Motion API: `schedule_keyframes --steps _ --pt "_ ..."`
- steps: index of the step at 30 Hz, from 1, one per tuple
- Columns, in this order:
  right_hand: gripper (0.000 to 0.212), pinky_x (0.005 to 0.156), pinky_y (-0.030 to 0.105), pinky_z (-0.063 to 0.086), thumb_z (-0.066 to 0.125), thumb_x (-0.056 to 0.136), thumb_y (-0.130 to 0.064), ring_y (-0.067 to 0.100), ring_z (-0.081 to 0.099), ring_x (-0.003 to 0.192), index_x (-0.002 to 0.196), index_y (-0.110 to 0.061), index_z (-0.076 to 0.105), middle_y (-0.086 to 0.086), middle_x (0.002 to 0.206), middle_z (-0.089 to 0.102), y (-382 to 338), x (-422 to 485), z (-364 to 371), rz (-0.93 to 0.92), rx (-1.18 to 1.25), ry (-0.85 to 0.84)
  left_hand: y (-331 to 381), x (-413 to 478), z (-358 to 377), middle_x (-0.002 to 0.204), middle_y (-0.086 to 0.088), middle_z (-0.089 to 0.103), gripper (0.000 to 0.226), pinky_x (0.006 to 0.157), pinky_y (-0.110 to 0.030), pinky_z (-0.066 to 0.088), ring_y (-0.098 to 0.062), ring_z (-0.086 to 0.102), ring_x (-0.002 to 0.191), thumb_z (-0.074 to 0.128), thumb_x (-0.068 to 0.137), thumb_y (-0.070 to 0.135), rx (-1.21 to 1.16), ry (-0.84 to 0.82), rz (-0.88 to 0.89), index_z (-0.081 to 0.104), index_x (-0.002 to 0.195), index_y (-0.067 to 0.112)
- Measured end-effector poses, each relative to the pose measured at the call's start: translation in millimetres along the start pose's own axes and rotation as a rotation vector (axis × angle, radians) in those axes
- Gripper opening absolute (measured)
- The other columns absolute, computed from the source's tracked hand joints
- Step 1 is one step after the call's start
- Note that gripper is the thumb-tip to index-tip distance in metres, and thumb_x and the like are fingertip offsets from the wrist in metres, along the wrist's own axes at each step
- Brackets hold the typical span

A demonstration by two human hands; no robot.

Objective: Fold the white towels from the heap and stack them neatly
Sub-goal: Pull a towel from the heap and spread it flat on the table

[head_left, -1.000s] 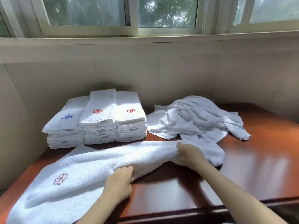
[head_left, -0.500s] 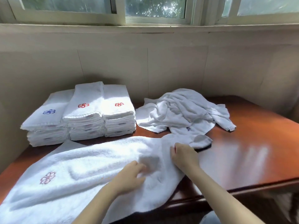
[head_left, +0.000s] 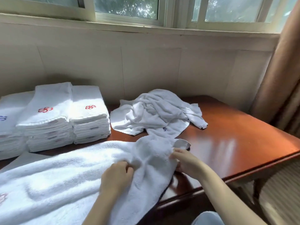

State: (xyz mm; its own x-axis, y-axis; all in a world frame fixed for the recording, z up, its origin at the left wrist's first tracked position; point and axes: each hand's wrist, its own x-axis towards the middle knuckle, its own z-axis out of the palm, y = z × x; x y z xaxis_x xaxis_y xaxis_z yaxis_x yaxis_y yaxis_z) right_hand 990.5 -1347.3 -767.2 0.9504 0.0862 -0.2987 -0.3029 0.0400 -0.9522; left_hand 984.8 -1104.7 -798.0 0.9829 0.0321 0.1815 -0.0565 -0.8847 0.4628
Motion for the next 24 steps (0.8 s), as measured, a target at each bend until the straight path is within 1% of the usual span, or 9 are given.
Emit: schedule_keyframes --steps 4,5,9,10,14,16,20,22,24 --pt "0.030 0.045 0.024 0.042 0.033 0.073 0.007 0.018 0.050 0.047 0.060 -0.006 0.056 0.008 0.064 0.047 -1 -19 -45 0.042 0.440 0.199 3 10 1 0.086 0.007 0.062 0.016 0.061 -0.028 0.038 -0.017 0.056 0.078 0.045 0.085 0.028 0.062 -0.090 0.120 0.052 0.072 0.023" --pt "0.028 0.045 0.024 0.043 0.030 0.070 0.007 0.019 0.049 0.047 0.060 -0.006 0.053 0.007 0.063 0.045 0 -25 -55 0.042 0.536 0.227 3 11 0 0.088 0.007 0.063 0.015 0.062 -0.028 0.038 -0.017 0.057 0.080 0.046 0.086 0.028 0.061 -0.118 0.142 0.053 0.074 0.023" --pt "0.030 0.079 0.039 0.046 0.044 0.082 -0.016 0.032 0.057 0.082 0.100 0.002 0.060 0.018 0.093 0.060 11 -41 -67 0.109 0.594 0.143 4 10 0 0.091 0.005 0.062 0.015 0.065 -0.028 0.041 -0.017 0.058 0.084 0.046 0.088 0.027 0.068 -0.151 0.196 0.050 0.075 0.023" --pt "0.029 0.078 0.038 0.047 0.047 0.085 -0.018 0.031 0.060 0.082 0.100 0.001 0.063 0.018 0.093 0.063 13 -44 -65 0.150 0.512 0.120 5 9 -1 0.092 0.005 0.062 0.014 0.066 -0.028 0.042 -0.017 0.058 0.085 0.046 0.088 0.027 0.073 -0.161 0.206 0.051 0.076 0.022" --pt "0.021 0.050 0.023 0.048 0.048 0.084 0.002 0.017 0.061 0.054 0.078 -0.009 0.065 0.005 0.062 0.065 8 -54 -67 0.281 -0.147 0.232 1 3 -7 0.088 0.004 0.060 0.014 0.064 -0.029 0.042 -0.017 0.056 0.082 0.047 0.089 0.024 0.016 -0.203 0.232 0.053 0.077 0.020" --pt "0.025 0.048 0.022 0.045 0.046 0.081 0.006 0.020 0.060 0.059 0.080 -0.010 0.065 0.007 0.067 0.065 0 -66 -77 0.301 -0.536 0.367 -2 -2 -13 0.085 0.004 0.060 0.017 0.065 -0.030 0.044 -0.016 0.056 0.080 0.047 0.089 0.022 -0.019 -0.223 0.252 0.053 0.073 0.020" --pt "0.028 0.076 0.029 0.045 0.050 0.088 -0.011 0.031 0.061 0.106 0.110 -0.001 0.064 0.017 0.114 0.064 -6 -95 -108 0.440 -1.296 0.573 -12 -10 -28 0.082 0.002 0.062 0.022 0.068 -0.032 0.044 -0.020 0.057 0.083 0.048 0.092 0.026 -0.018 -0.144 0.252 0.059 0.078 0.014" --pt "0.031 0.085 0.034 0.044 0.050 0.087 -0.021 0.032 0.056 0.110 0.113 -0.008 0.061 0.013 0.118 0.062 -1 -107 -107 0.487 -1.379 0.707 -20 -9 -38 0.087 0.002 0.062 0.021 0.070 -0.032 0.044 -0.021 0.056 0.088 0.047 0.093 0.029 0.005 -0.078 0.229 0.061 0.085 0.016" --pt "0.029 0.090 0.039 0.040 0.045 0.089 -0.028 0.033 0.050 0.114 0.115 -0.019 0.055 0.010 0.123 0.058 0 -105 -90 0.375 -1.427 0.789 -29 -8 -44 0.092 0.002 0.056 0.021 0.072 -0.032 0.043 -0.023 0.055 0.096 0.045 0.094 0.029 0.035 -0.006 0.193 0.063 0.092 0.018"
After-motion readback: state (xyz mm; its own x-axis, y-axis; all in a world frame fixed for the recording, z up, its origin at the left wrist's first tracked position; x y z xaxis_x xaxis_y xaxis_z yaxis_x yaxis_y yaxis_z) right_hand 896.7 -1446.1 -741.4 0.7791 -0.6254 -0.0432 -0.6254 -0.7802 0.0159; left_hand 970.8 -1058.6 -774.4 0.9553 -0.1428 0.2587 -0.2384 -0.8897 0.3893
